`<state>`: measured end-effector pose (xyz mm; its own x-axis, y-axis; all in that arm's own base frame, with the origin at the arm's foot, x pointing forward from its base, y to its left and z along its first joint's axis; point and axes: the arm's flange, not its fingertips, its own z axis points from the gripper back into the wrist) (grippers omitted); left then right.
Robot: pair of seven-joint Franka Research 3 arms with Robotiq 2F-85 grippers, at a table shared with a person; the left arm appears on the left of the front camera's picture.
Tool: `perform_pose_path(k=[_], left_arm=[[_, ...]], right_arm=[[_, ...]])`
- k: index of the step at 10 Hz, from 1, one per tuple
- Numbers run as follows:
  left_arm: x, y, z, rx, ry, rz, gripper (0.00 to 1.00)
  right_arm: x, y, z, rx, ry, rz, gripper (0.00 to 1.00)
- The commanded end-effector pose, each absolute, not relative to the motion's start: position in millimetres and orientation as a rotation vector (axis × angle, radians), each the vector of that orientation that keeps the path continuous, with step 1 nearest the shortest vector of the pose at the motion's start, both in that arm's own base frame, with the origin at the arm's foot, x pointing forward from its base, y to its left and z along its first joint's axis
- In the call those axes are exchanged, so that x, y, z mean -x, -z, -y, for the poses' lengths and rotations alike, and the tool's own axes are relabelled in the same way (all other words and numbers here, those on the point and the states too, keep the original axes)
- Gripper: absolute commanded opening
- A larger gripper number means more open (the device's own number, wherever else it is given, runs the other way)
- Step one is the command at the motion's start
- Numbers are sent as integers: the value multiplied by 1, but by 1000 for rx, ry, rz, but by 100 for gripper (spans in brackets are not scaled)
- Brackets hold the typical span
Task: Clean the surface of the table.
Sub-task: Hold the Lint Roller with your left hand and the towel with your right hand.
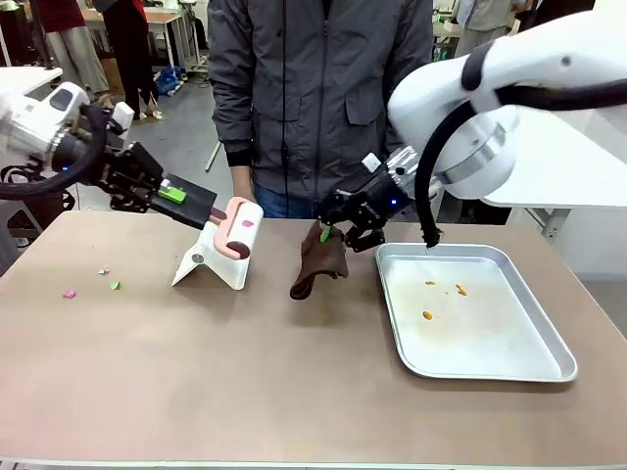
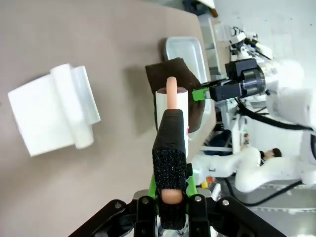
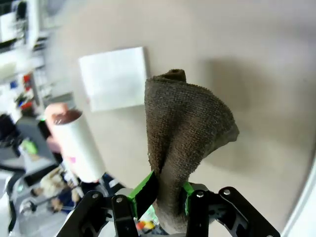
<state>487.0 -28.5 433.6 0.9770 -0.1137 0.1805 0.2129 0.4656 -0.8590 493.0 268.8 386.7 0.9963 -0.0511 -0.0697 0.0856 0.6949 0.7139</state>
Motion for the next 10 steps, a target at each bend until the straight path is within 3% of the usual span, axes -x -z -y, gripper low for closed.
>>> perform_pose_path(k=[1,6,10], left_arm=[[-481,-435,-3,1132,199,78,0],[-440,-430,-110,1330,228,46,0],[-427,-408,-205,1388,180,34,0]], right_arm=[[-472,-378,-235,-930,-37,-130,0],[-427,-406,-132,-1278,-131,-114,0],[-394,-427,-23,-1389,80,82,0]])
